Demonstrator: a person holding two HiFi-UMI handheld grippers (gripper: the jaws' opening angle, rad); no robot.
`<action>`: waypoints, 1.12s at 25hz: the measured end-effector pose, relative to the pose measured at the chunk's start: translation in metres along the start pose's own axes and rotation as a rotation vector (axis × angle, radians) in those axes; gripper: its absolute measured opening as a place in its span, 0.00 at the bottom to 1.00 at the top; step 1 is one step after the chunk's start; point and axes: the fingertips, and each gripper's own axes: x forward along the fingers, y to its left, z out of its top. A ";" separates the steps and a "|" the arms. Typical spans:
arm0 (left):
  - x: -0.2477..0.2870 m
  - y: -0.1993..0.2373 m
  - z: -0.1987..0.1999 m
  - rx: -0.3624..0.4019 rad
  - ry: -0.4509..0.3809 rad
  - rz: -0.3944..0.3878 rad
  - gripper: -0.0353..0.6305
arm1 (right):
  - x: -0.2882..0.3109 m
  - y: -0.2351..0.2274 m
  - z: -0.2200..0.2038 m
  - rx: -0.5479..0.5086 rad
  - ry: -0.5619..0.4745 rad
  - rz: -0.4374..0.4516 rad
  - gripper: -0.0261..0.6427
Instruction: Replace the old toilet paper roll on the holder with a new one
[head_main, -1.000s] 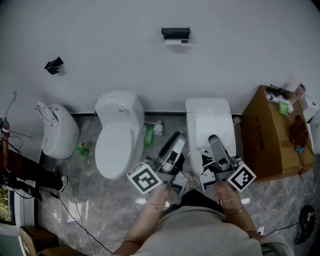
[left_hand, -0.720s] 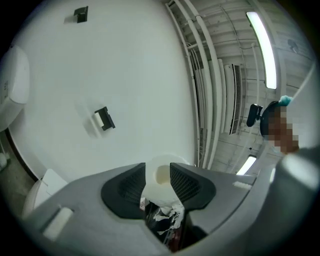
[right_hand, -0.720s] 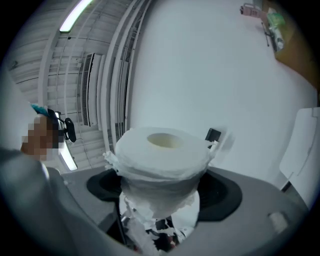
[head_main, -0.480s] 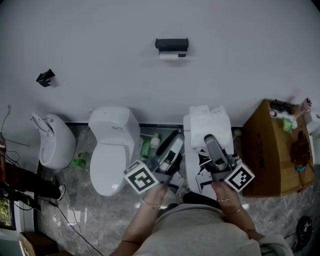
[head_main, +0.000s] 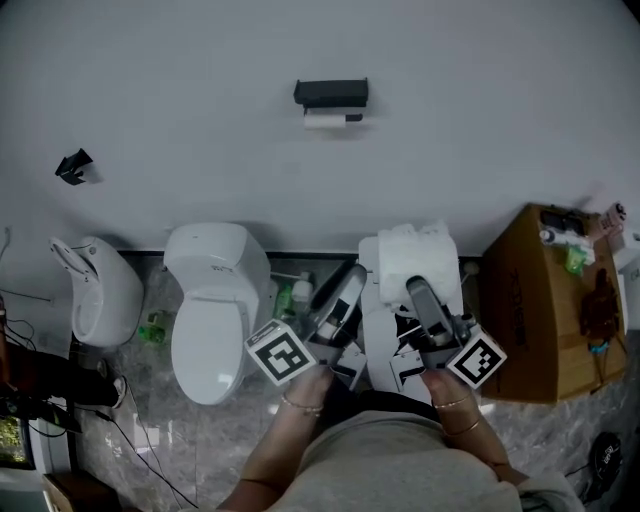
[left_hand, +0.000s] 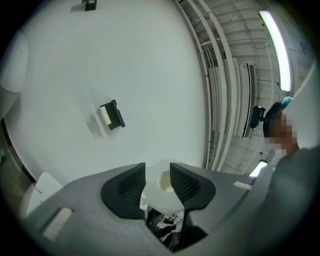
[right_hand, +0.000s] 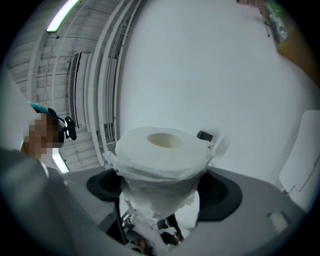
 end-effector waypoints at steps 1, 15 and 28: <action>0.007 0.009 0.005 -0.010 0.002 0.004 0.26 | 0.007 -0.007 0.002 0.003 -0.003 -0.010 0.69; 0.044 0.077 0.051 -0.058 0.049 -0.021 0.26 | 0.078 -0.052 0.013 -0.023 -0.098 -0.021 0.69; 0.114 0.150 0.145 -0.082 0.151 -0.103 0.26 | 0.205 -0.098 0.016 -0.077 -0.184 -0.064 0.69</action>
